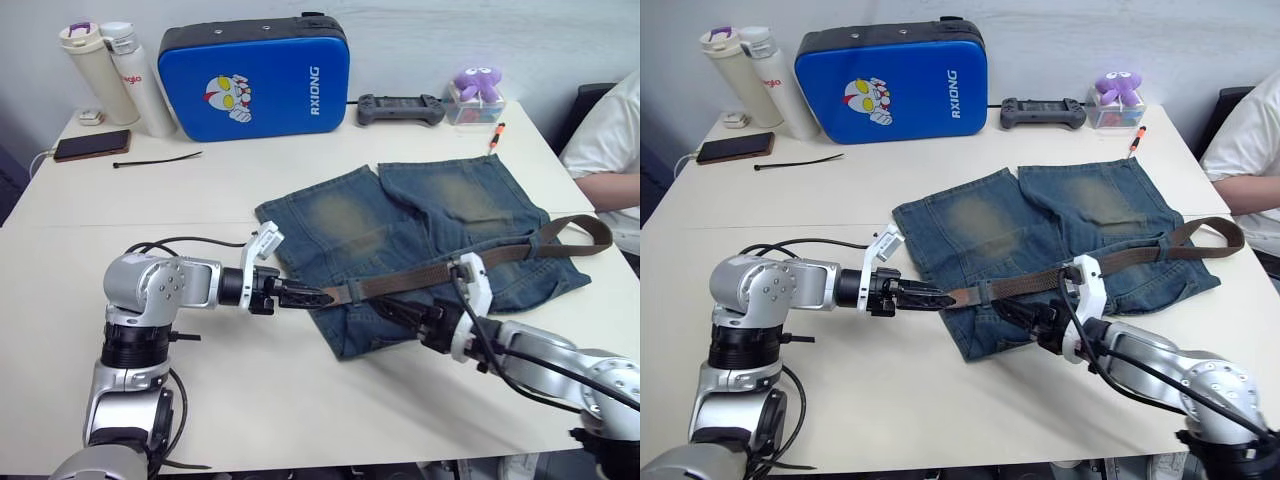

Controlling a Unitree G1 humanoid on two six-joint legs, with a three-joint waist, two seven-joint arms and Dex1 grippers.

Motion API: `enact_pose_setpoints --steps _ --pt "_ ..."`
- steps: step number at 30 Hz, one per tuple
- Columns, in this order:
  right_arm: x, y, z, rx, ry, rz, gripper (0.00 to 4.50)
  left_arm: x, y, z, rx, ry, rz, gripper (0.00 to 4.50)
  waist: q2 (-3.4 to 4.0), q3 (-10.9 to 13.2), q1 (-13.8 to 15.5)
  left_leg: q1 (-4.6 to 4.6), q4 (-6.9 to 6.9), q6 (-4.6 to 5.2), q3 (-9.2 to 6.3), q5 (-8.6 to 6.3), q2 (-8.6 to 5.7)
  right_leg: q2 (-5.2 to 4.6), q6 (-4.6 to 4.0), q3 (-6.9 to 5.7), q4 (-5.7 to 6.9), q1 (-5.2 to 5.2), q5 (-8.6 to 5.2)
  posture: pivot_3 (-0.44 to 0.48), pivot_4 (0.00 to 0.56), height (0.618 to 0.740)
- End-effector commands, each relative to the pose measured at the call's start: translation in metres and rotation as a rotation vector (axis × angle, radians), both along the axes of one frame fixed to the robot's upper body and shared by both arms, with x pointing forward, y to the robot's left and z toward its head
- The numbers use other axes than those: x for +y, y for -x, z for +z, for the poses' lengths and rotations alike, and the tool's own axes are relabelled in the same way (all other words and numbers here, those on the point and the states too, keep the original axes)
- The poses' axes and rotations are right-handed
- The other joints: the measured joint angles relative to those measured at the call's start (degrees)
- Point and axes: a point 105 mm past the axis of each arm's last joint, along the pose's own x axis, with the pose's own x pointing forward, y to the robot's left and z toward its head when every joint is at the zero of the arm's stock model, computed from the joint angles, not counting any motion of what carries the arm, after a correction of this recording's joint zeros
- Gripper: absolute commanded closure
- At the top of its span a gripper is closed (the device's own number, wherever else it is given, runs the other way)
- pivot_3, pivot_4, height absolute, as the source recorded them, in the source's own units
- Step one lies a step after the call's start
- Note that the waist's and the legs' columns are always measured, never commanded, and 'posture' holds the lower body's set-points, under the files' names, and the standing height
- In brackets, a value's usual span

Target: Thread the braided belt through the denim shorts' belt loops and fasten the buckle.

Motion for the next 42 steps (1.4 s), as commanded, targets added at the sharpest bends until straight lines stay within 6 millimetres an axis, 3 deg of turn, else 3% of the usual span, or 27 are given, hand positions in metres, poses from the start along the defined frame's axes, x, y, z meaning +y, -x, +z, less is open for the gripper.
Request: enact_pose_setpoints --steps 1,4,9,13,19,23,30,31,36,39,42 --pt "0.002 0.015 0.010 -0.052 0.035 0.094 0.23 -0.006 -0.001 -0.004 0.030 0.005 0.012 0.00 -0.01 0.0 0.1 0.00 0.00 -0.04 -0.01 0.02 0.01 0.00 0.00 -0.01 -0.01 0.00 0.00 0.000 0.150 0.740" --pt "0.000 0.015 0.015 -0.069 0.016 0.082 0.23 -0.010 -0.004 -0.016 0.062 -0.027 0.046 0.00 -0.02 0.0 0.3 -0.02 0.06 -0.13 0.00 0.07 0.01 -0.01 0.01 -0.01 -0.03 0.06 0.00 0.000 0.150 0.740" --pt "-0.001 0.015 0.017 -0.080 -0.003 0.067 0.23 -0.013 -0.013 -0.020 0.092 -0.012 0.117 0.00 -0.05 0.0 0.8 -0.02 0.11 -0.12 0.00 0.07 0.01 -0.02 0.03 -0.01 -0.04 0.08 0.02 0.000 0.150 0.740" --pt "-0.001 0.015 0.017 -0.086 0.001 0.061 0.23 -0.029 -0.011 -0.021 0.107 0.011 0.091 0.00 -0.07 0.0 1.2 -0.02 0.13 -0.12 -0.01 0.07 0.00 -0.03 0.07 -0.03 -0.12 0.13 0.04 0.000 0.150 0.740" --pt "-0.007 0.013 0.019 -0.095 0.015 0.041 0.23 -0.026 -0.007 -0.023 0.123 0.016 0.078 0.00 -0.07 0.0 1.3 -0.02 0.12 -0.14 0.00 0.09 0.00 -0.01 0.08 -0.02 -0.13 0.12 0.05 0.000 0.150 0.740" --pt "-0.012 0.009 0.018 -0.100 0.034 0.019 0.13 -0.023 -0.007 -0.025 0.128 -0.001 0.080 1.09 -0.08 0.0 1.6 -0.01 0.12 -0.15 -0.01 0.09 0.00 -0.02 0.09 -0.02 -0.13 0.13 0.05 0.000 0.150 0.740" --pt "-0.028 0.004 0.018 -0.152 0.160 -0.010 0.13 -0.021 -0.017 -0.020 0.131 -0.001 0.105 4.17 -0.08 0.0 2.1 -0.03 0.12 -0.14 0.00 0.09 0.00 -0.02 0.08 -0.02 -0.18 0.13 0.05 0.000 0.150 0.740" --pt "-0.032 0.003 0.018 -0.168 0.194 -0.014 0.13 -0.022 -0.018 -0.018 0.128 0.007 0.103 4.37 -0.08 0.0 2.1 -0.03 0.12 -0.14 0.00 0.09 0.00 -0.02 0.08 -0.03 -0.19 0.13 0.05 0.000 0.150 0.740" --pt "-0.058 -0.003 0.021 -0.251 0.404 -0.057 0.13 -0.015 -0.018 -0.006 0.105 0.021 0.083 4.37 -0.08 0.0 2.1 -0.04 0.11 -0.14 -0.01 0.09 0.00 -0.02 0.09 -0.03 -0.23 0.14 0.05 0.000 0.150 0.740" --pt "-0.072 -0.010 0.016 -0.257 0.451 -0.109 1.06 -0.009 -0.018 -0.003 0.095 0.014 0.079 4.50 -0.07 0.0 1.8 -0.02 0.08 -0.17 0.00 0.10 0.01 0.00 0.09 -0.01 -0.21 0.12 0.05 0.000 0.150 0.740" --pt "-0.076 -0.013 0.001 -0.251 0.527 -0.098 2.43 -0.007 -0.017 0.001 0.087 0.015 0.070 4.50 -0.08 0.0 1.9 -0.01 0.08 -0.18 0.00 0.10 0.01 0.00 0.09 -0.01 -0.19 0.12 0.05 0.000 0.150 0.740"
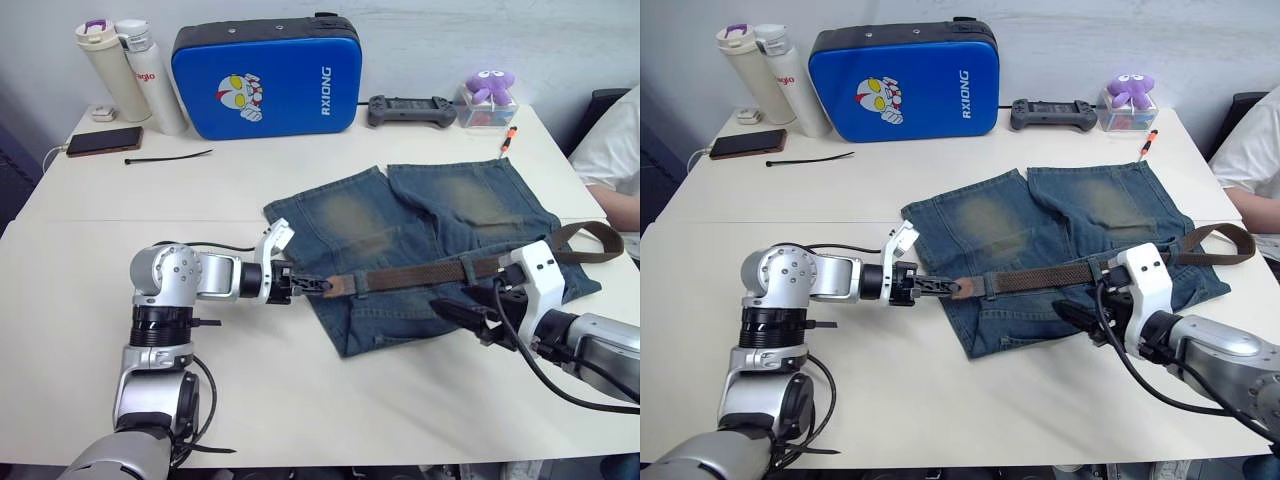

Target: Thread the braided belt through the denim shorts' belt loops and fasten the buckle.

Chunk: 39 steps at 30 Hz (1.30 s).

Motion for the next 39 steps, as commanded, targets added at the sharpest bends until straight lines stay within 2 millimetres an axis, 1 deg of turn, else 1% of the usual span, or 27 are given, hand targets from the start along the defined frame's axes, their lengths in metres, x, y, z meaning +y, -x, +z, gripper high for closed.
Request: enact_pose_setpoints --steps 1,4,5,7,9,11,12,13,15,17,18,19,20,23,26,29,32,35,39 --pt "-0.004 -0.005 -0.014 -0.010 0.078 0.004 2.84 0.001 0.002 0.014 -0.044 0.025 -0.029 4.50 -0.01 0.0 0.1 0.00 0.00 0.00 0.00 0.00 0.00 0.00 0.00 0.00 0.00 0.00 0.00 0.000 0.150 0.740" --pt "-0.009 -0.015 -0.039 0.019 0.133 -0.053 4.15 0.002 0.009 0.017 -0.056 0.030 -0.068 4.50 -0.02 0.0 0.0 0.00 0.00 0.00 0.00 0.00 0.00 -0.01 0.00 0.00 -0.02 -0.01 0.00 0.000 0.150 0.740" --pt "-0.011 -0.019 -0.044 0.017 0.135 -0.079 4.48 0.004 0.011 0.016 -0.056 0.021 -0.073 4.50 -0.03 0.0 -0.1 0.00 0.00 0.00 0.00 0.00 0.00 -0.01 0.00 0.02 -0.01 -0.02 0.00 0.000 0.150 0.740" --pt "-0.017 -0.024 -0.057 0.039 0.224 -0.094 4.48 0.013 0.012 0.017 -0.058 0.002 -0.066 4.50 0.03 0.0 -0.3 0.00 -0.01 -0.04 0.01 0.01 -0.01 -0.01 -0.01 0.04 0.04 -0.06 0.00 0.000 0.150 0.740" --pt "-0.020 -0.025 -0.068 0.079 0.251 -0.105 4.48 0.025 0.013 0.019 -0.063 -0.017 -0.051 4.50 -0.01 0.0 -0.5 0.06 -0.02 -0.07 0.02 0.02 -0.01 -0.01 -0.01 0.05 0.10 -0.06 0.00 0.000 0.150 0.740" --pt "-0.020 -0.024 -0.076 0.107 0.259 -0.108 4.48 0.047 0.018 0.021 -0.056 -0.045 -0.036 4.50 -0.13 -0.1 -0.5 0.08 -0.01 -0.08 0.00 0.03 -0.01 -0.01 -0.02 0.03 0.09 -0.03 0.01 0.000 0.150 0.740" --pt "-0.020 -0.024 -0.079 0.118 0.268 -0.105 4.48 0.060 0.020 0.021 -0.042 -0.057 -0.015 4.50 -0.27 -0.2 -1.1 0.11 -0.01 -0.08 0.00 0.03 -0.01 -0.01 -0.03 0.04 0.10 -0.01 0.02 0.000 0.150 0.740" --pt "-0.020 -0.024 -0.080 0.126 0.273 -0.102 4.48 0.068 0.022 0.020 -0.031 -0.064 -0.004 4.50 -0.29 -0.2 -1.4 0.13 -0.04 -0.14 0.00 0.02 0.01 0.01 -0.07 0.04 0.10 -0.02 0.03 0.000 0.150 0.740" --pt "-0.019 -0.025 -0.084 0.138 0.277 -0.091 4.48 0.090 0.024 0.017 -0.018 -0.126 0.047 4.50 -0.37 -0.3 -1.3 0.29 -0.15 -0.14 0.00 0.02 0.00 0.00 -0.10 0.03 0.07 0.07 0.02 0.000 0.150 0.740" --pt "-0.016 -0.028 -0.084 0.145 0.273 -0.078 4.48 0.109 0.029 0.018 -0.013 -0.140 0.078 4.50 -0.55 -0.3 -1.3 0.64 -0.37 -0.11 0.00 0.00 0.00 -0.05 -0.15 0.03 -0.15 0.41 0.02 0.000 0.150 0.740" --pt "-0.015 -0.030 -0.084 0.144 0.267 -0.074 4.48 0.116 0.032 0.017 -0.021 -0.153 0.083 4.50 -0.76 -0.5 -1.3 0.82 -0.51 -0.08 0.00 -0.02 0.00 -0.07 -0.17 0.02 -0.28 0.61 0.04 0.000 0.150 0.740" --pt "-0.012 -0.032 -0.082 0.140 0.259 -0.065 4.48 0.126 0.038 0.016 -0.020 -0.171 0.083 4.50 -0.85 -0.5 -1.3 1.13 -0.83 0.16 0.00 -0.14 -0.02 -0.13 -0.24 0.01 -0.48 0.89 0.08 0.000 0.150 0.740" --pt "-0.010 -0.034 -0.082 0.138 0.253 -0.059 4.48 0.133 0.043 0.015 -0.019 -0.185 0.077 4.50 -0.89 -0.5 -1.5 1.28 -0.98 0.19 0.00 -0.16 -0.01 -0.13 -0.30 -0.01 -0.59 1.02 0.11 0.000 0.150 0.740" --pt "-0.003 -0.038 -0.081 0.142 0.247 -0.026 4.48 0.166 0.050 0.016 -0.006 -0.209 0.163 4.50 -0.89 -0.5 -1.7 1.50 -1.20 0.18 0.00 -0.17 0.00 -0.17 -0.43 0.00 -0.67 1.15 0.09 0.000 0.150 0.740" --pt "0.002 -0.041 -0.082 0.150 0.245 0.006 4.48 0.187 0.062 0.016 0.016 -0.222 0.213 4.50 -0.89 -0.5 -2.7 1.70 -1.65 0.11 0.01 -0.10 0.00 -0.21 -0.58 0.00 -0.73 1.16 0.05 0.000 0.150 0.740" --pt "0.006 -0.043 -0.082 0.155 0.243 0.029 4.48 0.207 0.070 0.012 0.039 -0.240 0.279 4.50 -0.88 -0.5 -3.1 1.85 -1.92 0.03 0.03 -0.04 0.01 -0.21 -0.72 0.02 -0.74 1.14 -0.01 0.000 0.150 0.740" --pt "0.008 -0.045 -0.084 0.164 0.247 0.041 4.48 0.234 0.082 0.005 0.068 -0.271 0.364 4.50 -0.86 -0.5 -3.5 1.92 -2.01 -0.03 0.04 -0.01 0.08 -0.17 -0.81 -0.01 -0.70 1.13 -0.05 0.000 0.150 0.740" --pt "0.007 -0.046 -0.086 0.175 0.252 0.047 4.48 0.250 0.090 0.004 0.084 -0.282 0.422 4.50 -0.79 -0.5 -3.7 1.92 -2.03 -0.05 0.05 -0.02 0.13 -0.14 -0.87 -0.02 -0.68 1.12 -0.07 0.000 0.150 0.740" --pt "0.008 -0.047 -0.088 0.186 0.256 0.055 4.48 0.261 0.096 0.006 0.085 -0.276 0.459 4.50 -1.01 -0.6 -3.5 1.92 -2.04 -0.06 0.05 -0.03 0.16 -0.16 -0.91 -0.09 -0.71 1.14 -0.10 0.000 0.150 0.740"
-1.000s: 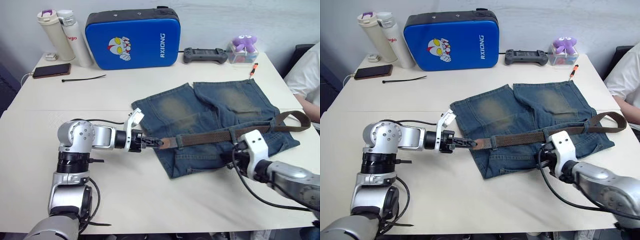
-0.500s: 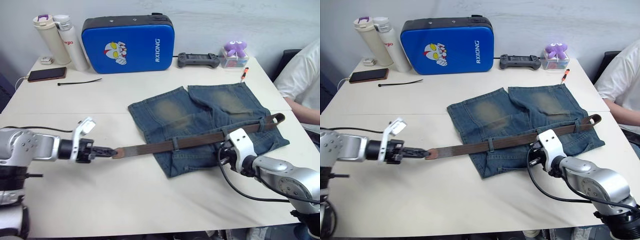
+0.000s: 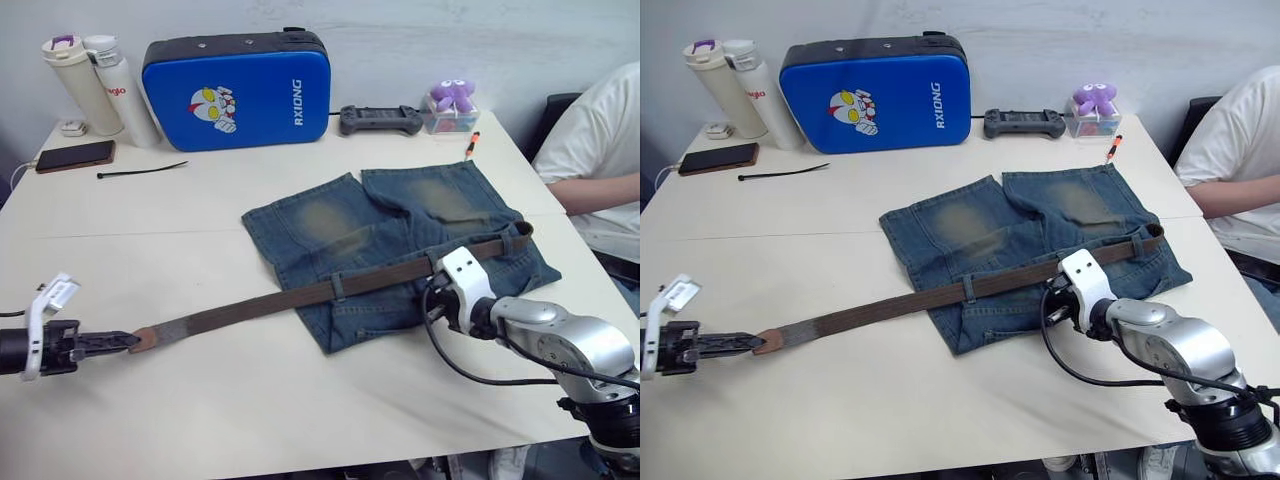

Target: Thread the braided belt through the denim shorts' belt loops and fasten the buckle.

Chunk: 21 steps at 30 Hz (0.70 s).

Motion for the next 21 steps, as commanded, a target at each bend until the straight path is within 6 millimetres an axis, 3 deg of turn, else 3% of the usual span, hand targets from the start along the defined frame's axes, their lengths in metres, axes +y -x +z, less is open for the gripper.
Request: enact_pose_setpoints --steps 1,8,17,21 --pt "-0.012 0.005 -0.028 0.110 0.053 -0.051 4.48 0.015 0.002 0.012 -0.041 -0.033 0.040 4.50 -0.06 0.0 0.0 -0.01 0.01 0.00 0.00 0.00 0.00 -0.02 0.00 0.00 -0.01 0.02 0.00 0.000 0.150 0.740" --pt "-0.009 0.006 -0.028 0.119 0.052 -0.039 4.48 0.045 0.011 0.007 -0.043 -0.100 0.108 4.50 -0.05 0.0 -0.3 0.00 -0.13 -0.03 0.06 -0.03 0.02 -0.03 -0.07 0.02 -0.07 -0.03 -0.02 0.000 0.150 0.740" --pt "-0.006 0.008 -0.024 0.118 0.048 -0.028 4.48 0.042 -0.005 0.002 -0.140 -0.101 0.108 4.50 -0.04 0.0 -0.4 -0.01 -0.34 -0.05 0.19 -0.03 0.11 -0.06 -0.11 0.01 -0.21 -0.03 -0.03 0.000 0.150 0.740" --pt "-0.005 0.006 -0.016 0.096 0.044 -0.021 4.50 0.027 -0.007 0.005 -0.144 0.003 0.081 2.81 -0.12 -0.1 -0.5 0.00 -0.68 -0.09 0.29 0.02 0.14 -0.10 -0.07 -0.01 -0.43 -0.07 -0.01 0.000 0.150 0.740"
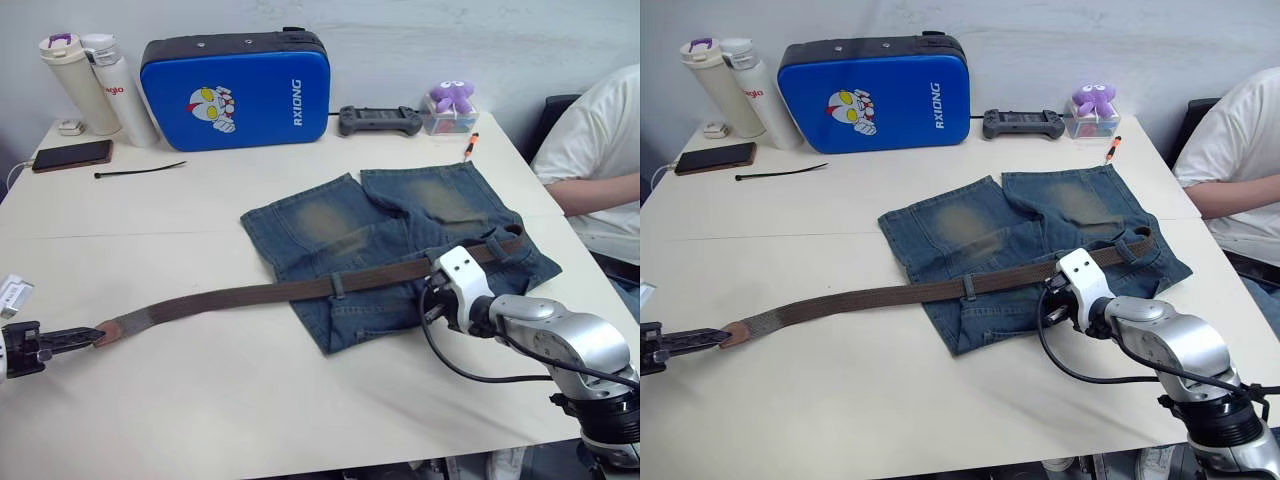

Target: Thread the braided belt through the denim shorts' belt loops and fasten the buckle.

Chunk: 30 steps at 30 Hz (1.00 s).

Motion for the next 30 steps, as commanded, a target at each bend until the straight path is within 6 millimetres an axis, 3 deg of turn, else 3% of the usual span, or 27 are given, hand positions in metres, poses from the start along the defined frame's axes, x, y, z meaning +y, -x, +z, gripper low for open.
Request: enact_pose_setpoints --steps 1,6,8,10,15,18,22,24,25,26,30 --pt "-0.006 0.004 -0.012 0.070 0.033 -0.027 4.50 -0.010 0.001 0.010 -0.019 0.027 -0.055 2.29 -0.07 0.0 -0.2 -0.01 -0.06 0.00 0.01 0.00 0.01 0.00 0.00 0.00 -0.05 -0.01 0.00 0.000 0.150 0.740" --pt "-0.003 0.004 0.018 0.016 0.017 0.031 4.50 0.001 0.005 0.022 -0.035 0.007 -0.058 0.07 0.14 0.1 -0.2 -0.07 -0.27 -0.01 0.04 0.01 0.01 0.00 0.00 0.00 -0.20 -0.13 0.00 0.000 0.150 0.740" --pt "-0.003 0.005 0.031 -0.001 0.004 0.060 4.50 0.004 0.002 0.034 -0.079 0.011 -0.067 0.03 0.15 0.2 0.1 -0.28 -0.28 -0.03 0.02 0.02 0.02 0.01 -0.02 -0.05 -0.18 -0.37 -0.02 0.000 0.150 0.740" --pt "0.000 0.010 0.050 -0.023 -0.031 0.114 4.50 -0.010 -0.004 0.053 -0.158 0.057 -0.154 0.03 0.51 0.4 0.6 -0.52 -0.26 -0.04 0.04 0.03 0.01 0.00 -0.02 -0.05 -0.15 -0.61 -0.01 0.000 0.150 0.740" --pt "0.006 0.020 0.082 -0.059 -0.076 0.210 4.50 -0.078 -0.010 0.087 -0.281 0.157 -0.494 0.03 1.05 0.7 1.4 -1.63 -0.12 -0.50 0.04 0.37 -0.01 0.01 0.02 -0.10 0.50 -1.86 0.01 0.000 0.150 0.740" --pt "0.006 0.026 0.090 -0.066 -0.071 0.240 4.50 -0.109 -0.016 0.089 -0.320 0.110 -0.635 0.03 1.10 0.7 1.3 -2.04 0.10 -0.57 -0.06 0.50 0.00 0.09 0.03 -0.09 0.80 -2.19 0.01 0.000 0.150 0.740" --pt "0.011 0.041 0.097 -0.078 -0.052 0.335 4.50 -0.168 -0.027 0.080 -0.380 0.048 -0.864 0.03 1.24 0.8 1.3 -2.12 0.46 -0.43 -0.01 0.45 -0.01 0.11 0.05 -0.08 0.80 -2.10 0.01 0.000 0.150 0.740" --pt "0.008 0.053 0.095 -0.040 -0.031 0.354 3.84 -0.214 -0.043 0.071 -0.435 0.057 -0.933 0.00 1.25 0.8 1.4 -2.15 0.80 -0.36 -0.01 0.41 0.01 0.18 0.18 -0.07 0.85 -1.97 0.08 0.000 0.150 0.740" --pt "0.005 0.059 0.095 -0.020 -0.016 0.358 3.76 -0.239 -0.043 0.067 -0.472 0.040 -1.010 0.00 1.26 0.8 1.8 -2.12 0.85 -0.31 -0.02 0.41 0.00 0.16 0.20 -0.06 0.85 -1.90 0.09 0.000 0.150 0.740" --pt "0.001 0.064 0.096 -0.009 -0.006 0.353 3.38 -0.258 -0.039 0.065 -0.486 0.046 -1.069 0.00 1.21 0.9 2.4 -2.16 1.03 -0.29 -0.02 0.42 -0.01 0.17 0.28 -0.08 0.87 -1.84 0.13 0.000 0.150 0.740" --pt "-0.016 0.079 0.106 0.012 0.036 0.312 1.49 -0.306 -0.042 0.057 -0.605 -0.007 -1.189 0.00 1.17 0.9 2.7 -2.28 1.48 -0.11 0.00 0.40 0.00 0.21 0.52 0.01 0.92 -1.79 0.26 0.000 0.150 0.740"
